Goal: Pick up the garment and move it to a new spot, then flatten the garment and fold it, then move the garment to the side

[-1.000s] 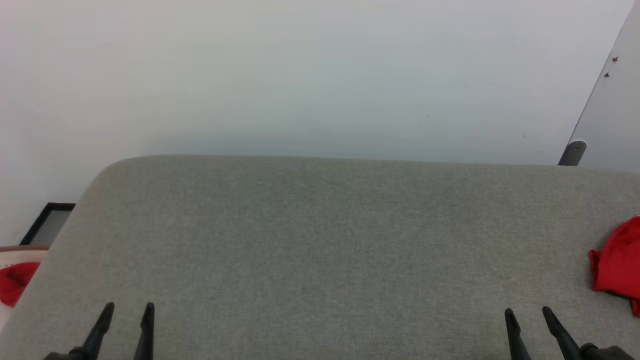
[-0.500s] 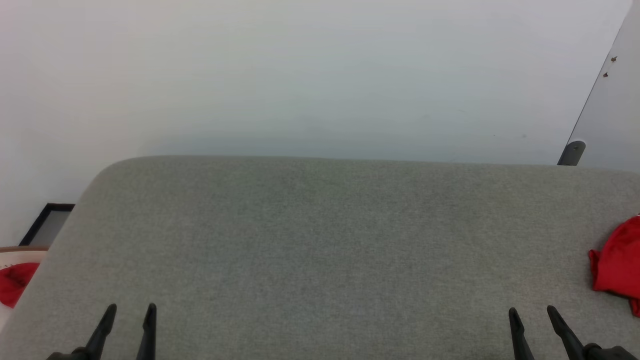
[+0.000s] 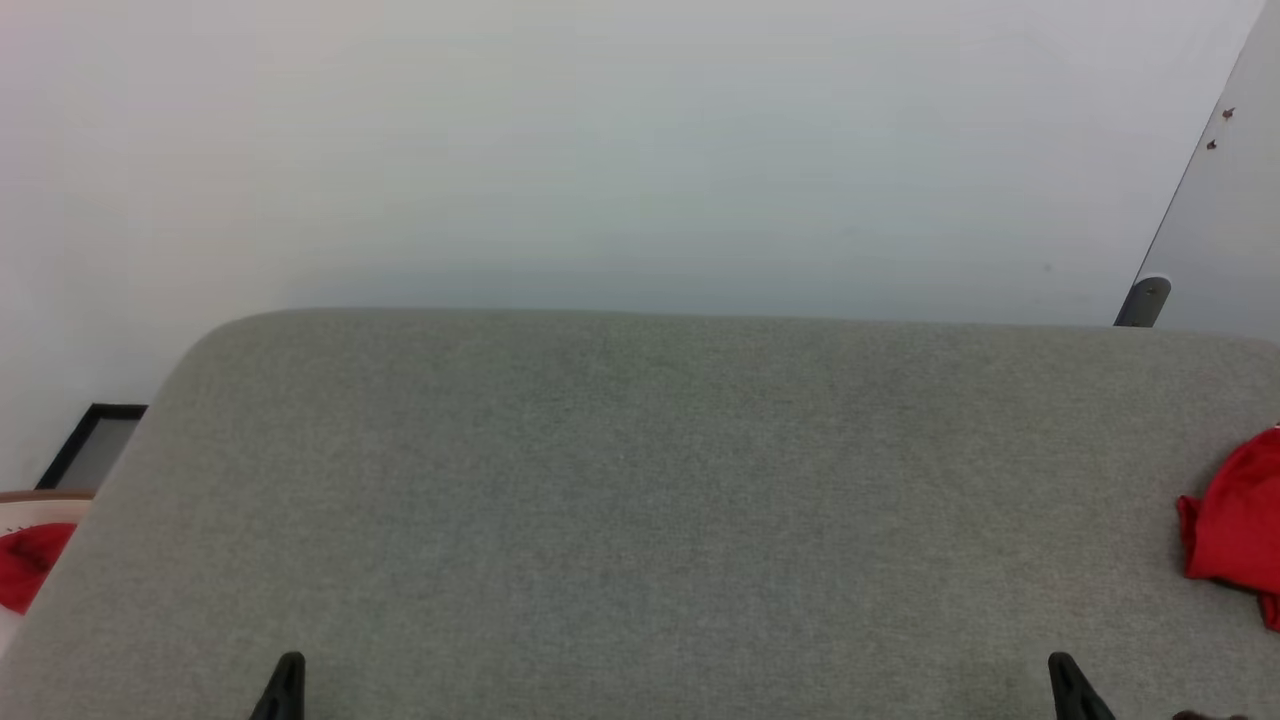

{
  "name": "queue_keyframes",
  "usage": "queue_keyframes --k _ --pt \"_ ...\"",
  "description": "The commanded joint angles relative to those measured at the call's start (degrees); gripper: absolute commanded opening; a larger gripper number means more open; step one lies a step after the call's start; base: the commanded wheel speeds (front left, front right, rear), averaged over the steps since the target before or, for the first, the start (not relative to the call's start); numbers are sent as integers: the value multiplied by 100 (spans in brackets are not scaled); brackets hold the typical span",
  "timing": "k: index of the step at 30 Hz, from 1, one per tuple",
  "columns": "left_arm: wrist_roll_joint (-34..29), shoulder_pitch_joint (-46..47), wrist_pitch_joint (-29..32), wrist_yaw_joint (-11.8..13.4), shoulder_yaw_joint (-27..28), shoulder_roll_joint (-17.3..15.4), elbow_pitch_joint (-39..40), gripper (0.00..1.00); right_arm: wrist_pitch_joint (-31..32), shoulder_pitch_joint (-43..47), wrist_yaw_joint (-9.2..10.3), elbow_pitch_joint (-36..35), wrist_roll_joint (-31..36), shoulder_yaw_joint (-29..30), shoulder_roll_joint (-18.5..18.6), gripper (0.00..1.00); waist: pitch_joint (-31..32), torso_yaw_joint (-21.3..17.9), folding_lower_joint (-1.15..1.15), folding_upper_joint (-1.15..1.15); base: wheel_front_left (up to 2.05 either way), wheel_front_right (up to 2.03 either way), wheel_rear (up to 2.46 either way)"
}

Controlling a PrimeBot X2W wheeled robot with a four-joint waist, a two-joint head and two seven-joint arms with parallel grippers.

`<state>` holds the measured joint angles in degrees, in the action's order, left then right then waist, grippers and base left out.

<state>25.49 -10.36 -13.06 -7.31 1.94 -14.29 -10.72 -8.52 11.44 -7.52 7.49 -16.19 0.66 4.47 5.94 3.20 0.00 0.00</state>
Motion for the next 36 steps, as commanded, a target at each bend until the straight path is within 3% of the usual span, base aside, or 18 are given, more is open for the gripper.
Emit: queue_keyframes --k 1,36 --pt "200 185 40 -2 52 -27 65 0 32 -180 0 -64 -233 42 0 0 -7 -4 0 0 0 0 0" --pt "2956 830 851 -11 229 463 -95 0 657 -874 2 227 -3368 275 -65 0 -187 -98 0 0 0 0 0"
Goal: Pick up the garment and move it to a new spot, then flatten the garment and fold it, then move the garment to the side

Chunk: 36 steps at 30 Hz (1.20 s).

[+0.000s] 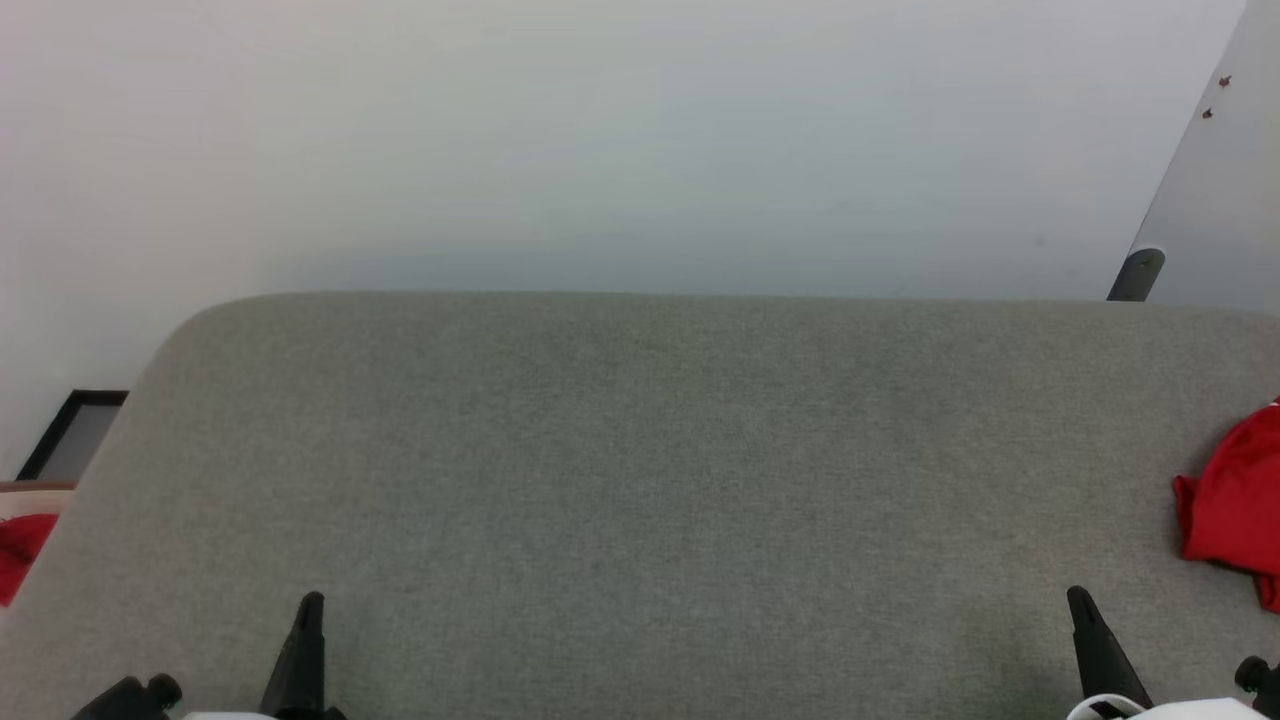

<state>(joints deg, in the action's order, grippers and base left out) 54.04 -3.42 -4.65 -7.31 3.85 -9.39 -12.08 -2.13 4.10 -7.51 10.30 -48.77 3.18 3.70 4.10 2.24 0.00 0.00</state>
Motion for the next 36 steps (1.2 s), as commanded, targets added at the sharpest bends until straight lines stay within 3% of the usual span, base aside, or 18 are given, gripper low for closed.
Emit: queue_keyframes --k 1,36 --pt "168 153 31 -11 42 -15 38 0 31 -157 1 -46 -183 29 11 0 -8 -5 0 0 0 0 0" --pt "2030 593 592 -20 164 324 -77 0 461 -636 1 164 -2301 192 -38 0 -184 -96 0 0 0 0 0"
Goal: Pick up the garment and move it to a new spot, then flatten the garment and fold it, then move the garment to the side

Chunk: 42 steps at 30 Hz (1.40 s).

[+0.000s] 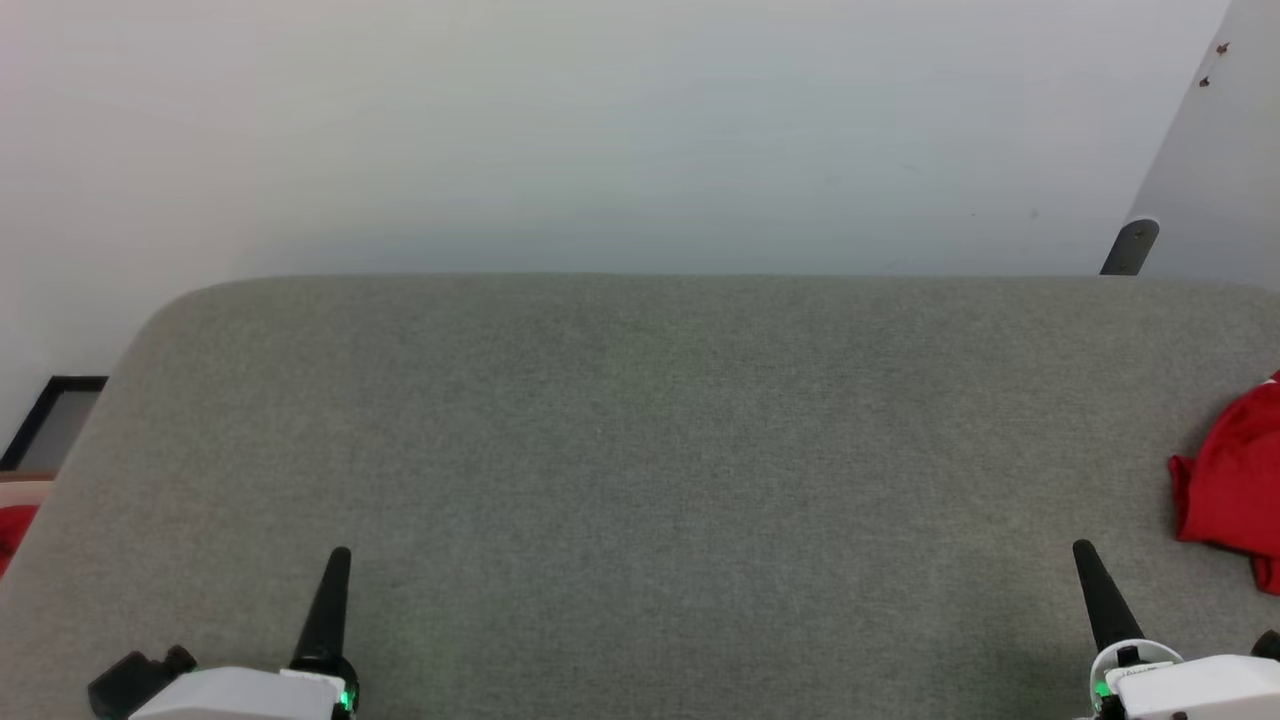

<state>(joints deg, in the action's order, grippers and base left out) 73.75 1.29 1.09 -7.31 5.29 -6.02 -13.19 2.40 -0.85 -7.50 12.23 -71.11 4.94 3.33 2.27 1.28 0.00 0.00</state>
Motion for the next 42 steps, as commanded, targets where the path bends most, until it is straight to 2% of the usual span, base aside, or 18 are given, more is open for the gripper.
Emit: queue_keyframes --k 1,42 --pt "101 135 32 -20 23 -4 31 0 20 -153 0 -24 -126 20 -4 0 -5 -3 0 0 0 0 0" --pt "1716 491 513 -30 127 298 -84 0 394 -539 0 167 -1964 157 -52 0 -217 -113 0 0 0 0 0"
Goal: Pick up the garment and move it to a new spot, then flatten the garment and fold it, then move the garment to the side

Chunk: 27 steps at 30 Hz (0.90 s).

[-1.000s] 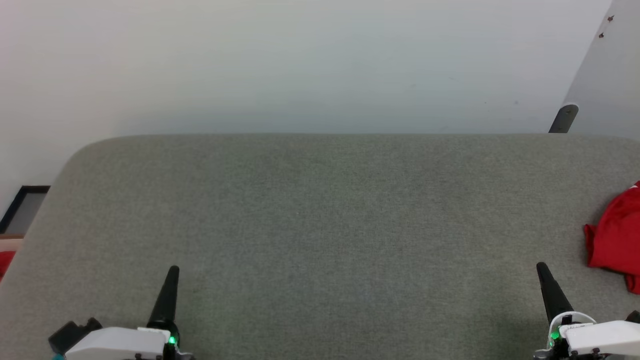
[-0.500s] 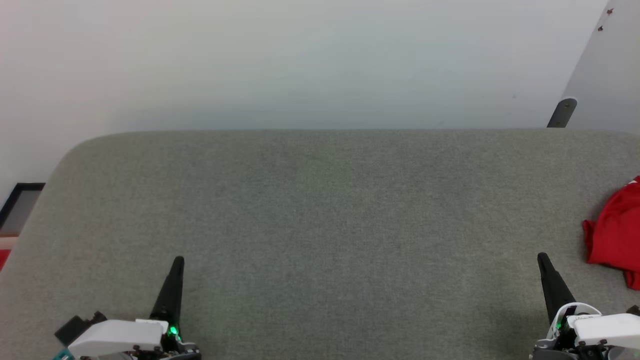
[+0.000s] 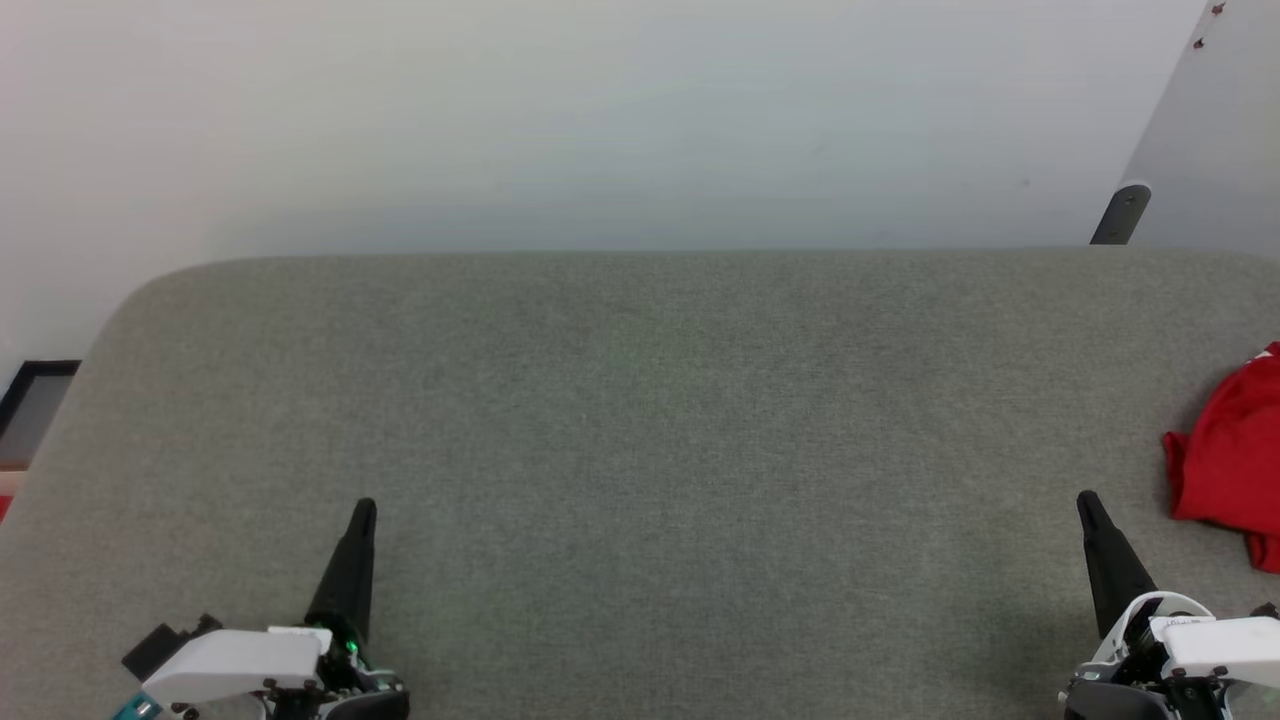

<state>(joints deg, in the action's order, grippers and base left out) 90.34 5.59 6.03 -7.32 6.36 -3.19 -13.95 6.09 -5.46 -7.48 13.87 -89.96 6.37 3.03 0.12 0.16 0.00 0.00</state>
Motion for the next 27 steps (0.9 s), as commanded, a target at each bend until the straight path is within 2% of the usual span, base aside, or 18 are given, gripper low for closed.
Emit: queue_keyframes --k 1,27 --pt "99 71 37 -29 23 22 -10 0 34 -87 -2 8 -120 18 -22 0 -8 -4 0 0 0 0 0" --pt "215 101 72 -30 27 40 -17 0 57 -94 -2 21 -256 22 -26 0 -30 -16 0 0 0 0 0"
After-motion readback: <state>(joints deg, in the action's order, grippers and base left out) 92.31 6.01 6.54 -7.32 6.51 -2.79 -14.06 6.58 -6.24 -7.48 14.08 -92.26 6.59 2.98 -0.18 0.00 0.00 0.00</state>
